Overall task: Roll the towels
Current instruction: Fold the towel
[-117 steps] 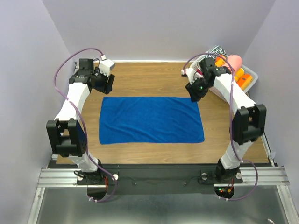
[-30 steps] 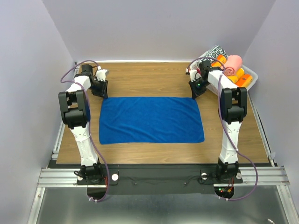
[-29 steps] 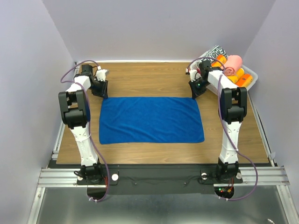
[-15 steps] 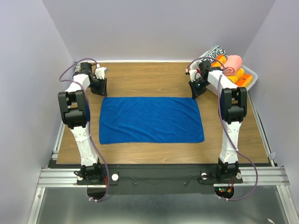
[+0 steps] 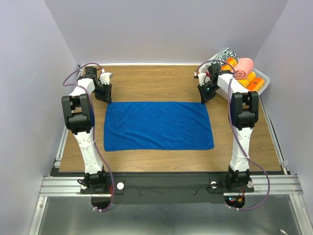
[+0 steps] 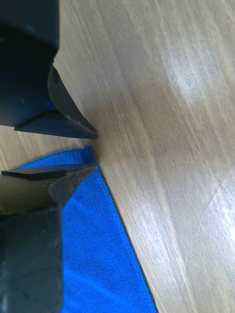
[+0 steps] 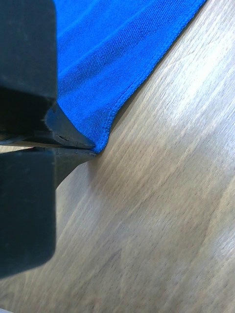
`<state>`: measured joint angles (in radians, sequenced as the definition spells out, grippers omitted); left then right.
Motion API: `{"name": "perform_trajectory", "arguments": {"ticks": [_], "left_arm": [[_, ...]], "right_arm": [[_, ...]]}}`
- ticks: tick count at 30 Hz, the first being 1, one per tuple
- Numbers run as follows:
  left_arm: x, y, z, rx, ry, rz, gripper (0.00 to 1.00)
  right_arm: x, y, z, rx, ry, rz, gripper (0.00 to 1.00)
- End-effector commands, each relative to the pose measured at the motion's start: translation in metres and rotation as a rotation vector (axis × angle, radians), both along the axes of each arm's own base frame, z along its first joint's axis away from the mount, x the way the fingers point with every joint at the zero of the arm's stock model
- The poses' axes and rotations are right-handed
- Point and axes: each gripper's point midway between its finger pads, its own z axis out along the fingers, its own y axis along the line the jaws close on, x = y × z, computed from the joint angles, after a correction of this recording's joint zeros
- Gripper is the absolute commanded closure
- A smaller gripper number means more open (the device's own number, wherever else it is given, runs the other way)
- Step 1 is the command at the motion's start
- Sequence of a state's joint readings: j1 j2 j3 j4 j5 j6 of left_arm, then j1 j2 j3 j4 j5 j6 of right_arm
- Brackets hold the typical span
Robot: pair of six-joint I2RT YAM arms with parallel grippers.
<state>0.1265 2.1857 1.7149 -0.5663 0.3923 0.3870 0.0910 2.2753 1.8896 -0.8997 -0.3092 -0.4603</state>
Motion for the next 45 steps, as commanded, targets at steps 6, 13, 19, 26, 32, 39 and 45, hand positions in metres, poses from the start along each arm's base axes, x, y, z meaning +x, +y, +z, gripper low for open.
{"name": "perform_trajectory", "arguments": {"ticks": [6, 13, 19, 26, 32, 39, 45], "left_arm": [[-0.009, -0.002, -0.003, -0.023, 0.018, -0.012, 0.73], [-0.005, -0.008, 0.009, -0.057, -0.011, -0.027, 1.0], [0.013, -0.016, 0.046, -0.094, -0.099, -0.051, 1.0], [0.031, -0.013, 0.081, -0.081, -0.183, -0.061, 1.0], [0.031, -0.012, 0.092, -0.072, -0.209, -0.071, 1.0], [0.021, -0.004, 0.068, -0.029, -0.175, -0.028, 0.67], [0.01, -0.005, 0.044, -0.031, -0.116, -0.023, 0.54]], "right_arm": [[0.005, -0.005, 0.011, -0.017, -0.039, 0.005, 0.99], [0.006, -0.004, 0.013, -0.015, -0.043, 0.006, 0.99], [0.02, -0.007, 0.029, 0.0, -0.09, -0.014, 0.99], [0.042, -0.014, 0.053, 0.013, -0.166, -0.042, 1.0], [0.044, -0.019, 0.066, 0.016, -0.193, -0.044, 0.99], [0.029, -0.018, 0.044, 0.022, -0.132, -0.02, 0.99], [0.029, -0.018, 0.043, 0.025, -0.129, -0.023, 0.99]]}}
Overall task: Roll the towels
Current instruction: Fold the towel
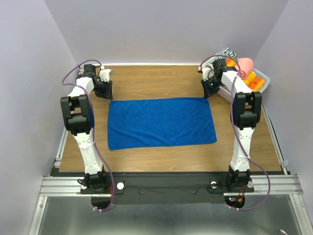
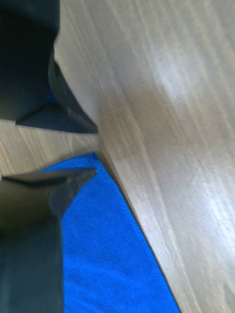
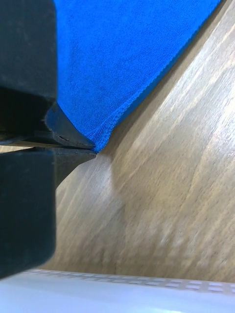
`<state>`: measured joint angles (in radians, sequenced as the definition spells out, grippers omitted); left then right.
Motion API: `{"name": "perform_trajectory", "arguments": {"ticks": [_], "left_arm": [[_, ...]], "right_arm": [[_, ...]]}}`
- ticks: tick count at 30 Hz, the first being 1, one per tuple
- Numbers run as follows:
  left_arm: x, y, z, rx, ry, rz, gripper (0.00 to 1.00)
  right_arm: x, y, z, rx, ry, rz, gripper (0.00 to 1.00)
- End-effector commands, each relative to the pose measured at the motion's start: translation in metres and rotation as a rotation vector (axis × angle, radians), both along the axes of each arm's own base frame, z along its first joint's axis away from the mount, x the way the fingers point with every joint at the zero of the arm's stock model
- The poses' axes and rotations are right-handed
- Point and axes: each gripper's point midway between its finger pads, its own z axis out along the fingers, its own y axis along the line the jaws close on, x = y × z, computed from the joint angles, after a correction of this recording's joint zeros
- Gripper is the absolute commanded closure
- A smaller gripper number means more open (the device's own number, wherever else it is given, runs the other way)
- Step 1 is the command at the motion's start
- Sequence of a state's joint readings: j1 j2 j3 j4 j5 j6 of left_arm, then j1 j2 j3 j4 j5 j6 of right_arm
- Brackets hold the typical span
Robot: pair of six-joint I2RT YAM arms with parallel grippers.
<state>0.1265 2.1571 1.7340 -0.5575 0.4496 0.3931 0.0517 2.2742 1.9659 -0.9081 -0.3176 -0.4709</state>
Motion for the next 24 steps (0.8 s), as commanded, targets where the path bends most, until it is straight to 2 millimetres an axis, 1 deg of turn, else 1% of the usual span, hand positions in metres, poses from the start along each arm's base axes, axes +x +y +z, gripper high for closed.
{"name": "perform_trajectory", "arguments": {"ticks": [1, 4, 7, 12, 18, 24], "left_arm": [[0.0, 0.002, 0.02, 0.004, -0.048, 0.0, 0.53], [-0.003, -0.002, 0.014, -0.016, -0.022, -0.007, 0.46], [-0.003, -0.004, 0.01, -0.028, -0.011, -0.006, 0.44], [-0.003, -0.005, 0.005, -0.038, 0.005, 0.0, 0.44], [-0.005, -0.01, 0.0, -0.071, 0.024, -0.004, 0.5], [-0.007, -0.012, -0.008, -0.083, 0.044, 0.001, 0.52]], "right_arm": [[0.007, -0.002, 0.019, 0.013, -0.055, 0.003, 1.0], [0.008, -0.002, 0.021, 0.009, -0.059, 0.003, 0.99], [0.008, -0.002, 0.02, 0.01, -0.057, 0.002, 0.99], [0.006, -0.003, 0.019, 0.009, -0.053, 0.003, 0.99], [0.005, -0.003, 0.018, 0.004, -0.05, 0.004, 0.99], [0.006, -0.004, 0.018, 0.002, -0.05, 0.004, 0.99]]}}
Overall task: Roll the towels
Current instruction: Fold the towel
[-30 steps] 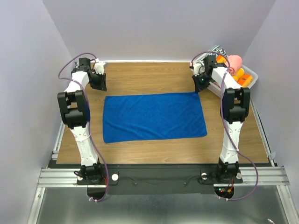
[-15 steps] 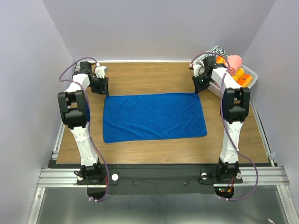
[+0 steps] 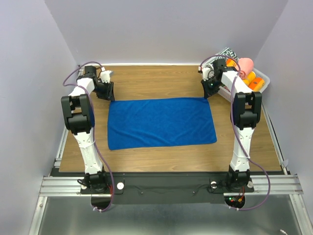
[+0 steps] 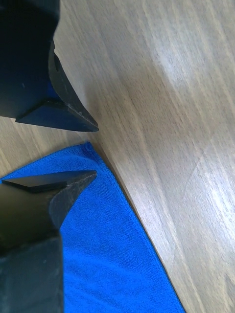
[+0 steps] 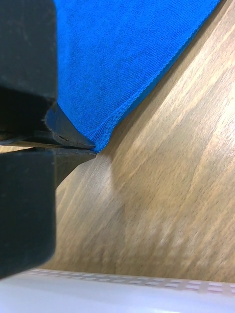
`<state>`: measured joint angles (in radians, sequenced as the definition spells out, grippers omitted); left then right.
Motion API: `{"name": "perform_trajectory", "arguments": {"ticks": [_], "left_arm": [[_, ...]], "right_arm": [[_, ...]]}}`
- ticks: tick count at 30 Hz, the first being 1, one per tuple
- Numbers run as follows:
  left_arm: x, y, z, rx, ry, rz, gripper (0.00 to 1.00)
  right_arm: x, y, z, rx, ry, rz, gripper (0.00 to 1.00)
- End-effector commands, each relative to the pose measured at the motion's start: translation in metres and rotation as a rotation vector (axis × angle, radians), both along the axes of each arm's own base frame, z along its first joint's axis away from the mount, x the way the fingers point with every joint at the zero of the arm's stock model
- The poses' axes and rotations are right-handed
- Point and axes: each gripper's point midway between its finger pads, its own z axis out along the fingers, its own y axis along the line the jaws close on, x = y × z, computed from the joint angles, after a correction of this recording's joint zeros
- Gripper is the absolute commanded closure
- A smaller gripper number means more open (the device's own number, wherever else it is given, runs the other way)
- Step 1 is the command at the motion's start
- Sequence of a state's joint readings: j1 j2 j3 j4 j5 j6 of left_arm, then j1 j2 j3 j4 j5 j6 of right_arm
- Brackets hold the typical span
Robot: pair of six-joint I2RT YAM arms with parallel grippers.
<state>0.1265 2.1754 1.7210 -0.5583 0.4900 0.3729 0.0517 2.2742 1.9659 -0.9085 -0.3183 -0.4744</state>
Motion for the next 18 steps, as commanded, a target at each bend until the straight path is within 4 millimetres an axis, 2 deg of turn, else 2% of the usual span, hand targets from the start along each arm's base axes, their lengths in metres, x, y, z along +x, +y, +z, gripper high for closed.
{"name": "perform_trajectory", "arguments": {"ticks": [1, 6, 10, 12, 18], "left_arm": [[-0.001, -0.0036, 0.0017, -0.034, 0.009, 0.003, 0.52], [-0.0028, -0.0018, -0.0044, -0.028, 0.023, 0.006, 0.54], [-0.0057, -0.0045, -0.008, -0.038, 0.032, -0.003, 0.71], [-0.0069, -0.0059, -0.0081, -0.045, 0.036, -0.006, 0.75], [-0.0011, -0.007, -0.0011, -0.058, 0.015, -0.005, 0.95]], "right_arm": [[0.0057, -0.0038, 0.0178, 0.002, -0.049, 0.002, 0.99], [0.0062, -0.0032, 0.0178, 0.005, -0.049, 0.003, 0.99], [0.0055, -0.0035, 0.0172, 0.004, -0.046, 0.002, 0.99], [0.0047, -0.0031, 0.0158, 0.001, -0.042, 0.005, 1.0], [0.0025, -0.0052, 0.0133, -0.007, -0.037, 0.006, 0.99]]}}
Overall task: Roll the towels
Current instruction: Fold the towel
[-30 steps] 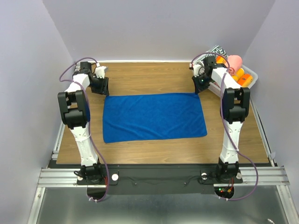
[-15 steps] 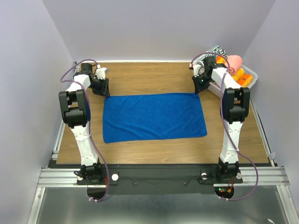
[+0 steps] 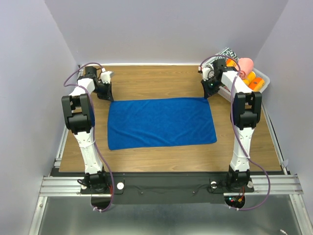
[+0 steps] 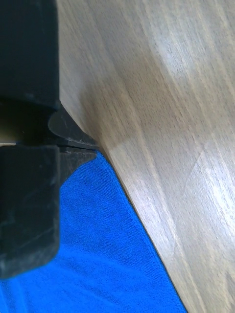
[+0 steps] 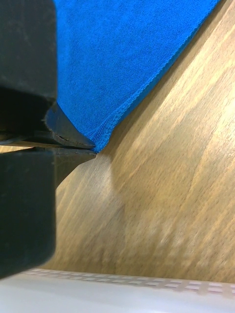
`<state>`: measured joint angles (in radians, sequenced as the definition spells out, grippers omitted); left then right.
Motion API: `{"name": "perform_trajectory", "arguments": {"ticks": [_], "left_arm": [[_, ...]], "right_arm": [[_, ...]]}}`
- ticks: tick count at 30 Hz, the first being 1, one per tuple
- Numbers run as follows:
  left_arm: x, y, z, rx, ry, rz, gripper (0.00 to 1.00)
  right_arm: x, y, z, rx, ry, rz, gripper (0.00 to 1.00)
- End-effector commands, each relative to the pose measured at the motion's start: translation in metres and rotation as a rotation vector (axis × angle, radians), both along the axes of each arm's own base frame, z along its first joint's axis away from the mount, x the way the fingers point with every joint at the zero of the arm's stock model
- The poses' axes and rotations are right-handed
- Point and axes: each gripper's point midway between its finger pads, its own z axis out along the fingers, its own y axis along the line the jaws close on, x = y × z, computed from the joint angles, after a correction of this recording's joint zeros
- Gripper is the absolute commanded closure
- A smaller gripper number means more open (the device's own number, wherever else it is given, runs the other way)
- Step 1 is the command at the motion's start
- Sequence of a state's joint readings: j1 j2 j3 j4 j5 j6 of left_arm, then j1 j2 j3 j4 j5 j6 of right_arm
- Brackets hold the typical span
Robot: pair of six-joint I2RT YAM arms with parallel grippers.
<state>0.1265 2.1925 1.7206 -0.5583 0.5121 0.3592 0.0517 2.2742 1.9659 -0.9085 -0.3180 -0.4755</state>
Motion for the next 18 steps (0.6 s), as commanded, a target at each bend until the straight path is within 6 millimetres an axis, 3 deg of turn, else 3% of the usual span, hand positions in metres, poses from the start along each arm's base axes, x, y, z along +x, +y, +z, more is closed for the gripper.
{"name": "perform_trajectory", "arguments": {"ticks": [1, 7, 9, 13, 18], "left_arm": [[0.003, -0.003, 0.009, -0.031, -0.014, -0.007, 1.0], [0.025, 0.004, 0.028, -0.004, -0.084, 0.006, 1.0], [0.03, 0.006, 0.024, 0.01, -0.074, 0.01, 1.0], [0.046, 0.009, 0.035, 0.016, -0.107, 0.009, 1.0], [0.061, 0.008, 0.046, 0.006, -0.142, 0.0, 1.0]], "right_arm": [[0.002, -0.006, 0.014, -0.01, -0.039, 0.007, 0.99], [0.001, -0.014, 0.018, -0.019, -0.045, -0.006, 1.0], [0.002, -0.018, 0.02, -0.02, -0.05, -0.014, 0.99], [0.001, -0.021, 0.021, -0.021, -0.051, -0.017, 0.99], [0.012, -0.02, 0.029, -0.007, -0.08, -0.025, 0.99]]}}
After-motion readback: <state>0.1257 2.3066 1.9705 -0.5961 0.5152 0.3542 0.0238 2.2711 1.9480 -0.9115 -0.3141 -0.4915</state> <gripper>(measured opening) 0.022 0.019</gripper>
